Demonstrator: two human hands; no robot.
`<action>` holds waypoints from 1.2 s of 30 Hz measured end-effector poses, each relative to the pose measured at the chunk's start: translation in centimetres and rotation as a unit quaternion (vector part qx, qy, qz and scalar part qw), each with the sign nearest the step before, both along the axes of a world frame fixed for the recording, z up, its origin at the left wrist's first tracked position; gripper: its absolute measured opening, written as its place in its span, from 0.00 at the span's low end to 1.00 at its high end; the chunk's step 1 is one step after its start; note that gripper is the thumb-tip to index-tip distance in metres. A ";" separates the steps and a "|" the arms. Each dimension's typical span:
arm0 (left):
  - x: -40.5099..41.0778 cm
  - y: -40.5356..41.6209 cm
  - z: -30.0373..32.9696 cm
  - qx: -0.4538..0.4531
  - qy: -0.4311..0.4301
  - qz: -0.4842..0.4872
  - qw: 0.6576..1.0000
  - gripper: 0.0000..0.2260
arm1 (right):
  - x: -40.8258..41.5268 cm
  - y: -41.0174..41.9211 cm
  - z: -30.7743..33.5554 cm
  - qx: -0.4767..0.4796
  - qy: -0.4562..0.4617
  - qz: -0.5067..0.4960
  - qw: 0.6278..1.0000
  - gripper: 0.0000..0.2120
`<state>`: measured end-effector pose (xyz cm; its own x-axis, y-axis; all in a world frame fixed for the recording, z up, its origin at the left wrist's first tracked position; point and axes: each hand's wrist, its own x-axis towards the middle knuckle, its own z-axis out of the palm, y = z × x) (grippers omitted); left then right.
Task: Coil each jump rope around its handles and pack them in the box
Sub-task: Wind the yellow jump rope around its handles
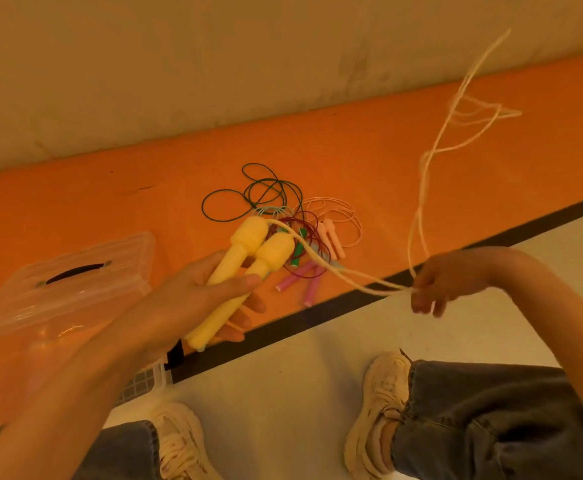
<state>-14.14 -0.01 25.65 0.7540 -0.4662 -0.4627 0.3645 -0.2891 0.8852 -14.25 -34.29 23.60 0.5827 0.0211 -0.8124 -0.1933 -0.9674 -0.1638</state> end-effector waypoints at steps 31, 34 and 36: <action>-2.0 -1.6 -0.7 0.340 -0.480 -0.070 0.806 0.24 | -1.6 9.6 3.3 0.283 -0.323 0.006 0.903 0.38; -1.9 -1.7 -0.8 0.299 -0.421 -0.075 0.853 0.16 | -1.1 9.9 2.9 0.285 -0.281 0.025 0.916 0.41; -1.9 -1.6 -1.0 0.288 -0.398 -0.097 0.865 0.15 | -0.9 10.0 2.8 0.278 -0.294 0.031 0.914 0.35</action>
<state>-16.00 -1.64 24.68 0.8739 -0.4852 -0.0297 -0.4005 -0.7533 0.5217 -15.10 -24.31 26.38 0.8988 0.3836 -0.2121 0.1397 -0.7092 -0.6910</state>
